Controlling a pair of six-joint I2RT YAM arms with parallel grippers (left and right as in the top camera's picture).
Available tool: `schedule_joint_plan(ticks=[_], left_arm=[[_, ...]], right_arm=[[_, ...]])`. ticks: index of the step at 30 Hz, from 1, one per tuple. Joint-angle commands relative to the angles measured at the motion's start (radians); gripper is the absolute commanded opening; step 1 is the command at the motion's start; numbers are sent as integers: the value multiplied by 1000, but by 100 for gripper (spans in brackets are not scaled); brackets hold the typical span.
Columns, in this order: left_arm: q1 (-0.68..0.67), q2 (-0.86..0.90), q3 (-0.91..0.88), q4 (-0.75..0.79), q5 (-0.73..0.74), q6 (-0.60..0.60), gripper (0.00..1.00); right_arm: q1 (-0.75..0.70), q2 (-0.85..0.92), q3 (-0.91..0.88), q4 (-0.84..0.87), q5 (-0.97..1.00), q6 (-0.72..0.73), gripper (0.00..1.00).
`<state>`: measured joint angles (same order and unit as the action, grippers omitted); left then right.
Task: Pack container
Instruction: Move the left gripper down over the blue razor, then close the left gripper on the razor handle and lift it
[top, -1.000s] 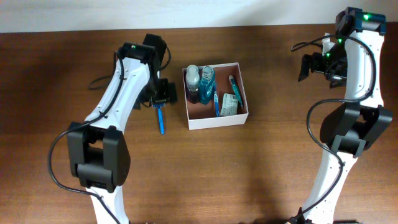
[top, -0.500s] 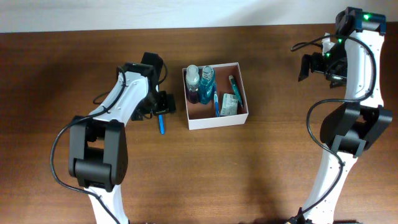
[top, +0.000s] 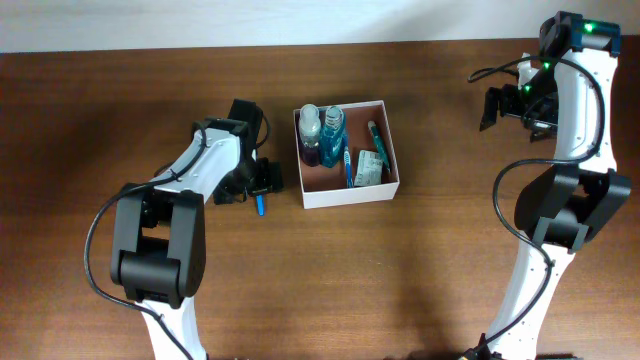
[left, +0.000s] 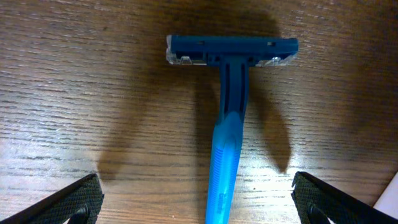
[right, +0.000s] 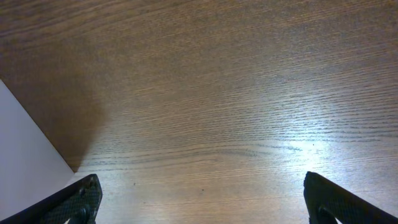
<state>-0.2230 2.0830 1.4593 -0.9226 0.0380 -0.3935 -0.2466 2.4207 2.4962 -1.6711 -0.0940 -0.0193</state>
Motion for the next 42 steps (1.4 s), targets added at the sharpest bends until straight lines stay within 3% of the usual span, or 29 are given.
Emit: schedule_joint_plan(ticks=[1, 28, 29, 30, 35, 42], left_arm=[[0, -14, -10, 23, 7, 5, 99], [0, -13, -63, 104, -27, 5, 91], [0, -13, -66, 104, -28, 5, 89], [0, -13, -66, 103, -28, 5, 79], [0, -11, -66, 103, -27, 5, 49], [0, -11, -66, 100, -27, 5, 17]], right_arm=[[-3, -30, -6, 3, 9, 2, 99], [-3, -30, -6, 3, 9, 2, 99], [-3, -30, -6, 3, 9, 2, 99], [-3, -30, -6, 3, 9, 2, 99], [-3, -30, -6, 3, 9, 2, 99], [-3, -30, -6, 3, 9, 2, 99]])
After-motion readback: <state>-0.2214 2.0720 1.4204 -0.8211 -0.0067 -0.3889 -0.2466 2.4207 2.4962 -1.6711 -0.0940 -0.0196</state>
